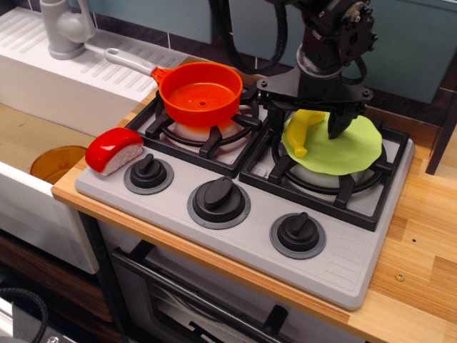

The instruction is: End effector transition from object to object

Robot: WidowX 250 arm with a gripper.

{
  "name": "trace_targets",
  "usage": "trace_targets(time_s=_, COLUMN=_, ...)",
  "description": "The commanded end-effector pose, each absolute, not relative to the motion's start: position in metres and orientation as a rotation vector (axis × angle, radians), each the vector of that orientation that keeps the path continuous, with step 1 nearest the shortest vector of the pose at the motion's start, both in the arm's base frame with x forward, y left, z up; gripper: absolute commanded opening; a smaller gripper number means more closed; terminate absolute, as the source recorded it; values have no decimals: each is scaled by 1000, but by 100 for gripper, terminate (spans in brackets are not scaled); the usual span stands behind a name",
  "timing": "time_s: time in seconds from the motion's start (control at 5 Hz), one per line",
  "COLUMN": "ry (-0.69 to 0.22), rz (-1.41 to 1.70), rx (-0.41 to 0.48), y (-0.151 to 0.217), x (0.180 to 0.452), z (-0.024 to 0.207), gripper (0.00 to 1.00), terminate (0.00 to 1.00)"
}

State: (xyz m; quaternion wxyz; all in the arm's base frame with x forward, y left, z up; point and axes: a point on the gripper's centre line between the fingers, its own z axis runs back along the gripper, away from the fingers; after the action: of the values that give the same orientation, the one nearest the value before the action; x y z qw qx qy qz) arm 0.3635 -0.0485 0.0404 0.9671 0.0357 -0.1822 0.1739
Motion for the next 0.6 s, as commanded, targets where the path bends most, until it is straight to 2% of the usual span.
trace_targets(time_s=0.0, ry=-368, rz=352, rx=72, y=-49, x=363, z=40, gripper=100, terminate=0)
trace_targets(time_s=0.4, ry=-293, rz=354, rx=79, y=-58, x=362, z=103, gripper=100, terminate=0)
